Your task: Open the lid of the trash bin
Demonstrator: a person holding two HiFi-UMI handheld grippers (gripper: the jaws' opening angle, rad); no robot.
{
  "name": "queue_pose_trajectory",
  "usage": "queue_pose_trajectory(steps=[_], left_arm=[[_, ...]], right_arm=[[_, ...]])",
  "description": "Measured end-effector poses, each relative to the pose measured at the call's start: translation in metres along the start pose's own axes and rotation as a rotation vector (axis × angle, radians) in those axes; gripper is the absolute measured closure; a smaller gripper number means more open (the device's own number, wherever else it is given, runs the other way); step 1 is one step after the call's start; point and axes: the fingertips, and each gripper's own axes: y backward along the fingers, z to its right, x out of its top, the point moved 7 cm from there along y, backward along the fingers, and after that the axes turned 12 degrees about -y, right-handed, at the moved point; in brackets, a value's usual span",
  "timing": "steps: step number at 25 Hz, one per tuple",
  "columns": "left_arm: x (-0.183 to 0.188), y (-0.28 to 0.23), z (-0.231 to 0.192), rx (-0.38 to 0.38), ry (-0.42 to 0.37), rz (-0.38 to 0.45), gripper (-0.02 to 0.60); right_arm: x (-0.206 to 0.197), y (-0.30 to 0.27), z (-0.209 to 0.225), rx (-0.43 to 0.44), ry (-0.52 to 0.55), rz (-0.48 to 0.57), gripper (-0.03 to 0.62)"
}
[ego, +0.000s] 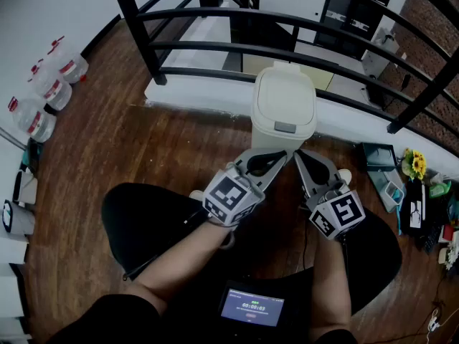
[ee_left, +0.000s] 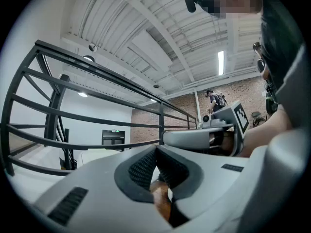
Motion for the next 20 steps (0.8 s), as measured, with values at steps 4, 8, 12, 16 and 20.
queue_pose_trajectory(steps=[4, 8, 12, 16, 20], left_arm=[[-0.026, -0.021, -0.006, 0.021, -0.042, 0.019, 0.546], [-0.053, -0.038, -0.014, 0.031, -0.052, 0.024, 0.546], [-0.083, -0.05, -0.021, 0.03, -0.023, 0.004, 0.546], [-0.119, -0.06, -0.029, 0.033, 0.014, -0.039, 0.546], [-0.159, -0.07, -0.037, 0.043, 0.046, -0.082, 0.546]], right_arm=[[-0.011, -0.016, 0.024, -0.018, -0.008, -0.002, 0.575], [-0.031, -0.028, 0.047, -0.046, -0.041, -0.024, 0.576], [-0.058, -0.039, 0.065, -0.055, -0.055, -0.069, 0.576], [-0.08, -0.049, 0.083, -0.058, -0.077, -0.094, 0.576], [-0.103, -0.06, 0.104, -0.062, -0.103, -0.107, 0.576]])
